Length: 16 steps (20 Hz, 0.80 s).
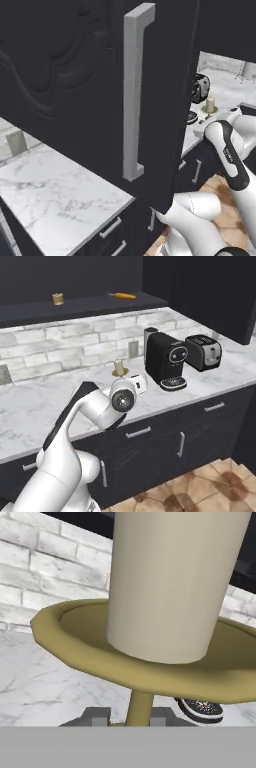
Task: Pick the candle and candle from the dining table and place them in the open cabinet. Close the cabinet after placing the objects.
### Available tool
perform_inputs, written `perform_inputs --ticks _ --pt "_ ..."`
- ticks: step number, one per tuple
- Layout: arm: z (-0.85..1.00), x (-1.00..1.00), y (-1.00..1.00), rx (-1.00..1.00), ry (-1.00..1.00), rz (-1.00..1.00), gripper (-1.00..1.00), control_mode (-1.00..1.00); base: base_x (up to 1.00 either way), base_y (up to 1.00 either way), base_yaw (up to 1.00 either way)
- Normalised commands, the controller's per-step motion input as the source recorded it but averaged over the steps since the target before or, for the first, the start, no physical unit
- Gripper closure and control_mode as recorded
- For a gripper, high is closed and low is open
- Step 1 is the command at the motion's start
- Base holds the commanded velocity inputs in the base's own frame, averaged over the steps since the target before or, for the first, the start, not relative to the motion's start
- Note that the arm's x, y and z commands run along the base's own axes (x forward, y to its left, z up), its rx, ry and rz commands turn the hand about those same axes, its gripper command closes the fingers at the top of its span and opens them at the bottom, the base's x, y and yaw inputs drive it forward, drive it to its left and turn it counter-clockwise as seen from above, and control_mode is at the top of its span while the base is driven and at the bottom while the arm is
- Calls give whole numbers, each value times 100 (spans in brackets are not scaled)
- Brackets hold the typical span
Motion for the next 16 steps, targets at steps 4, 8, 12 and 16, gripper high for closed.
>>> perform_inputs --ticks 4,8,12,16 --pt "0 0 0 0 0 0 100 100 51 -20 48" --pt "0 0 0 0 0 0 100 100 43 -34 46" --pt "0 0 0 0 0 0 100 100 35 -49 42" --pt "0 0 0 0 0 0 100 100 37 -39 41"
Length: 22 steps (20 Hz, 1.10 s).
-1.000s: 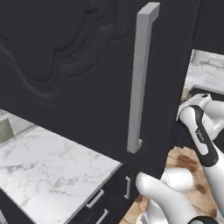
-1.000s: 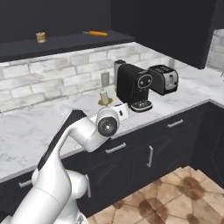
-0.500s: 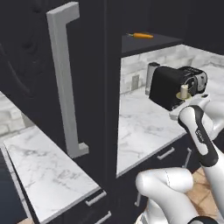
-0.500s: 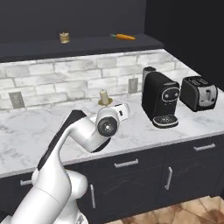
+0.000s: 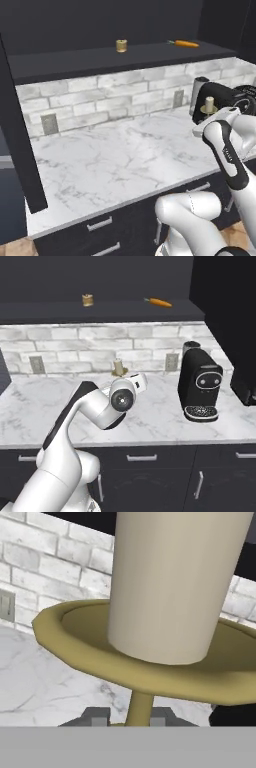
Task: Pick the candle and candle from the dining table and place them in the open cabinet. Close the cabinet after placing the objects.
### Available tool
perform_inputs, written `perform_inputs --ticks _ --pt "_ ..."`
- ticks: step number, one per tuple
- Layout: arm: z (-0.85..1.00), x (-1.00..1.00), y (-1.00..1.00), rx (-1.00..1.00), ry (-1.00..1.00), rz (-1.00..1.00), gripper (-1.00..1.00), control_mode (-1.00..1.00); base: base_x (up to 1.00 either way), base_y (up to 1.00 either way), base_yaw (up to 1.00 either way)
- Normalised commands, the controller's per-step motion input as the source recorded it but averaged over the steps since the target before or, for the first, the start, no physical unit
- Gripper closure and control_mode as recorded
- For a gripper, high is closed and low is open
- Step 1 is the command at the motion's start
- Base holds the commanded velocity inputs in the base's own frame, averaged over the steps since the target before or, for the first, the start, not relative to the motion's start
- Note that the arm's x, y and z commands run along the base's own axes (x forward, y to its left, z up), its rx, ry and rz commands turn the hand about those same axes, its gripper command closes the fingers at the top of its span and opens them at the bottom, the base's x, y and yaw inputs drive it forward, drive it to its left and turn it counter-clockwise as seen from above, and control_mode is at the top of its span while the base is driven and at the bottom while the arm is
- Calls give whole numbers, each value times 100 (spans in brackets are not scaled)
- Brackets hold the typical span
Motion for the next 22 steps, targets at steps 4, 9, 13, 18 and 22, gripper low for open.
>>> perform_inputs --ticks 4,9,13,18,22 --pt "0 0 0 0 0 0 100 100 40 -23 40" --pt "0 0 0 0 0 0 100 100 44 -14 38" --pt "0 0 0 0 0 0 100 100 39 -13 29" --pt "0 0 0 0 0 0 100 100 2 -40 10" --pt "0 0 0 0 0 0 100 100 0 -47 4"
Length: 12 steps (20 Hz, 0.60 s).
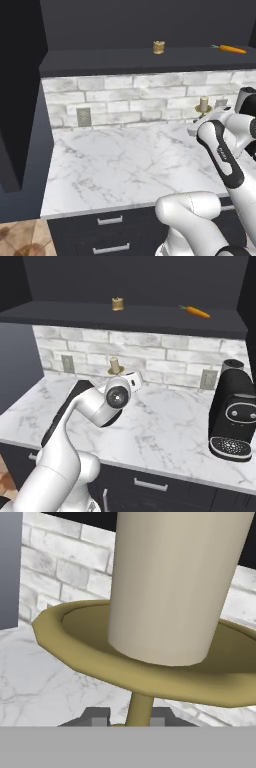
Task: Pick the candle and candle from the dining table and place them in the open cabinet. Close the cabinet after placing the objects.
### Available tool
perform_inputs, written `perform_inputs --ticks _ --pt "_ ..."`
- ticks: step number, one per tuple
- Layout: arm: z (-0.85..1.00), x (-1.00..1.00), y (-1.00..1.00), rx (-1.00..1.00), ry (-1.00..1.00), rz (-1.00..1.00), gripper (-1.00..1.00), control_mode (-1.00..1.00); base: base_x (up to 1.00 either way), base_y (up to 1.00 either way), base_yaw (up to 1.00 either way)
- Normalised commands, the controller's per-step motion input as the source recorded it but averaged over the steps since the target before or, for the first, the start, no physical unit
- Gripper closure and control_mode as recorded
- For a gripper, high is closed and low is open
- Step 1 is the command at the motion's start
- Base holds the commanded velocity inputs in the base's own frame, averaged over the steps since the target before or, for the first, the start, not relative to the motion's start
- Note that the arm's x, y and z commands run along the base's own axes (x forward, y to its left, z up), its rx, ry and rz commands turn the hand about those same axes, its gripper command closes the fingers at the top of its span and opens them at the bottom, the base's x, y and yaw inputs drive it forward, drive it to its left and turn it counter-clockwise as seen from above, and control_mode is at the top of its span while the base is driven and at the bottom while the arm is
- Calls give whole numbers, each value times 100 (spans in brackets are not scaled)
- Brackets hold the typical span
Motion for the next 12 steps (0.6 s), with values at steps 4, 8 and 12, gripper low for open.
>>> perform_inputs --ticks 4,8,12 --pt "0 0 0 0 0 0 100 100 10 -39 0" --pt "0 0 0 0 0 0 100 100 34 -28 -3" --pt "0 0 0 0 0 0 100 100 58 -5 -12"
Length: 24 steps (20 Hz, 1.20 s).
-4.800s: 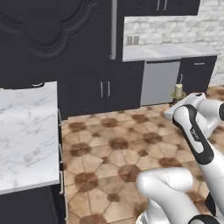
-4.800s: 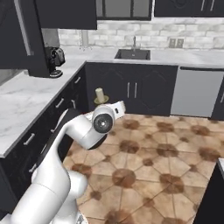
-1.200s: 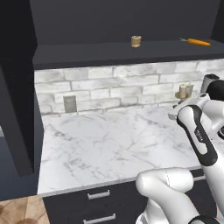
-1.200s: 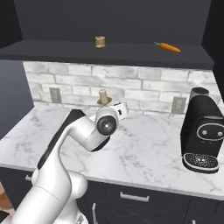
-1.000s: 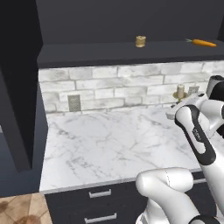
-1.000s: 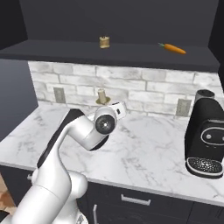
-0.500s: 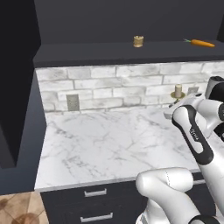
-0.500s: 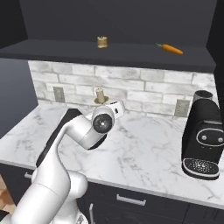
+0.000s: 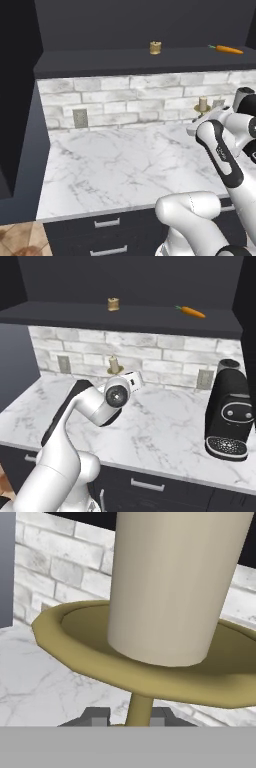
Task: Pick the candle and candle from the dining table and place them in the open cabinet. Close the cabinet after placing the objects.
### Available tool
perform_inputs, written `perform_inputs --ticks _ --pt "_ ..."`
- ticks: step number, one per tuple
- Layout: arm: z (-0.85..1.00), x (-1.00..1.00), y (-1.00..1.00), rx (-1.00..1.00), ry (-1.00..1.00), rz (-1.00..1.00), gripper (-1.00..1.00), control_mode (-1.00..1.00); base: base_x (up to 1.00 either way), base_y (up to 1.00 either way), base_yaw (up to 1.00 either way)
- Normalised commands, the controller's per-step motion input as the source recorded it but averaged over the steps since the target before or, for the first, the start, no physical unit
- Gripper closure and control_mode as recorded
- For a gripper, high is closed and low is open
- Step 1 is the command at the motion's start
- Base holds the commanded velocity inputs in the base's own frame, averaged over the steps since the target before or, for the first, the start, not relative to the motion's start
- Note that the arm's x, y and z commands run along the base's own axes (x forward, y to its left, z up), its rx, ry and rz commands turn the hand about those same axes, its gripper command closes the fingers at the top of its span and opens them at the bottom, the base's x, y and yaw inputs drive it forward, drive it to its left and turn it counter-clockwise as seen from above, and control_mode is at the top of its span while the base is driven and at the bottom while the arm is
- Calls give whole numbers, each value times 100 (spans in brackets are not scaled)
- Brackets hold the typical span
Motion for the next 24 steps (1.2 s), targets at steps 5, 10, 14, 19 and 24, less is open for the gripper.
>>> perform_inputs --ticks 5,10,14,19,24 --pt "0 0 0 0 0 0 100 100 74 -4 -16" --pt "0 0 0 0 0 0 100 100 56 11 -12" --pt "0 0 0 0 0 0 100 100 38 16 -9" --pt "0 0 0 0 0 0 100 -100 10 3 -3" --pt "10 0 4 0 0 0 100 -100 0 0 0"
